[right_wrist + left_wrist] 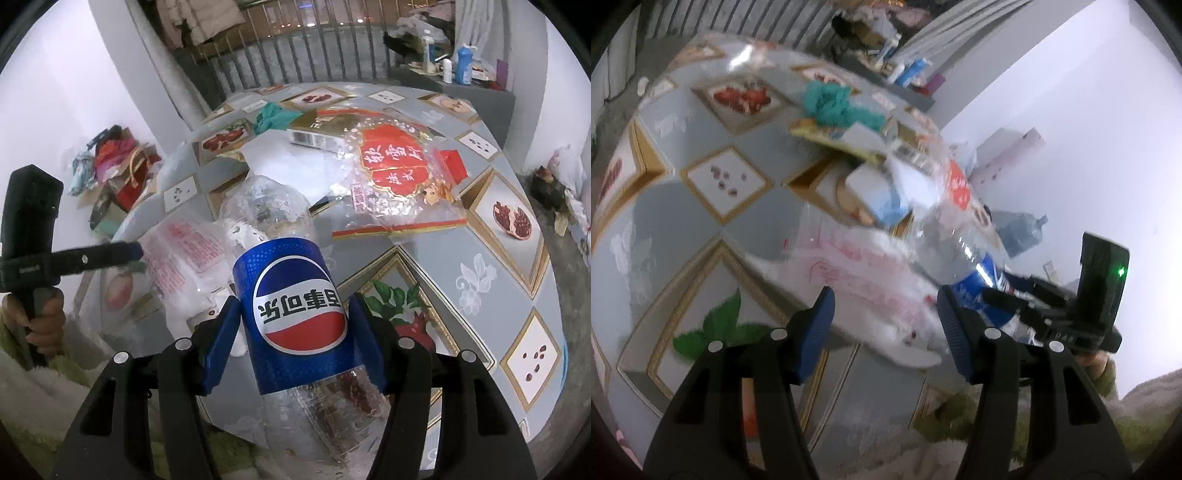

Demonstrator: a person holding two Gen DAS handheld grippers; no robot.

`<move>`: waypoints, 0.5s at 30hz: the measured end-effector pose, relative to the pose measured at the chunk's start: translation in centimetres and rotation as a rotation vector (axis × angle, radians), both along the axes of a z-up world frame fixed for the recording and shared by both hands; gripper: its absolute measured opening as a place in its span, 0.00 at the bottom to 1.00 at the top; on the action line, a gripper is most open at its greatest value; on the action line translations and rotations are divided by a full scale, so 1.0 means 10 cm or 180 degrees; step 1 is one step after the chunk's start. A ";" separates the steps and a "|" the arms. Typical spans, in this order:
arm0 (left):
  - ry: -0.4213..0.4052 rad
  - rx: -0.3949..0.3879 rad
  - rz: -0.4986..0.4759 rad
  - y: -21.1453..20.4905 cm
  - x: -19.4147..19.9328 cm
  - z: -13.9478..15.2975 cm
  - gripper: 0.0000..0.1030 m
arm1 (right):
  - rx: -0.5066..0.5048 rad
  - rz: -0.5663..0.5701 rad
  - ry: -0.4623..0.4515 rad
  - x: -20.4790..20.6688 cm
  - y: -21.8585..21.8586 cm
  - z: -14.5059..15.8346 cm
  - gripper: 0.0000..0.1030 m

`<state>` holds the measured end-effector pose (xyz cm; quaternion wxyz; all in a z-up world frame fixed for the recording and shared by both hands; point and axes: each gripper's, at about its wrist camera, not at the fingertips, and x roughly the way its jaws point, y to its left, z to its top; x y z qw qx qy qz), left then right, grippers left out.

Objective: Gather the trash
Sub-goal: 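Lift the Pepsi bottle with right tool while left tool reaches pink plastic bag, then lower left tool onto pink plastic bag and close on it while right tool holds bottle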

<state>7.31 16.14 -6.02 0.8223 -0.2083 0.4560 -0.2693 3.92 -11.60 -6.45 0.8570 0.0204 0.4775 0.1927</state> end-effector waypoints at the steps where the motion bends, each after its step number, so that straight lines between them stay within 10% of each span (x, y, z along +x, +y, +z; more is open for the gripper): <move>1: -0.0049 0.0002 0.0017 0.00 0.01 0.03 0.51 | 0.0015 -0.0013 0.0005 0.00 -0.01 0.00 0.57; 15: -0.0129 -0.0022 0.0215 0.03 0.14 0.05 0.49 | 0.0014 -0.0117 0.0041 0.01 -0.01 -0.02 0.57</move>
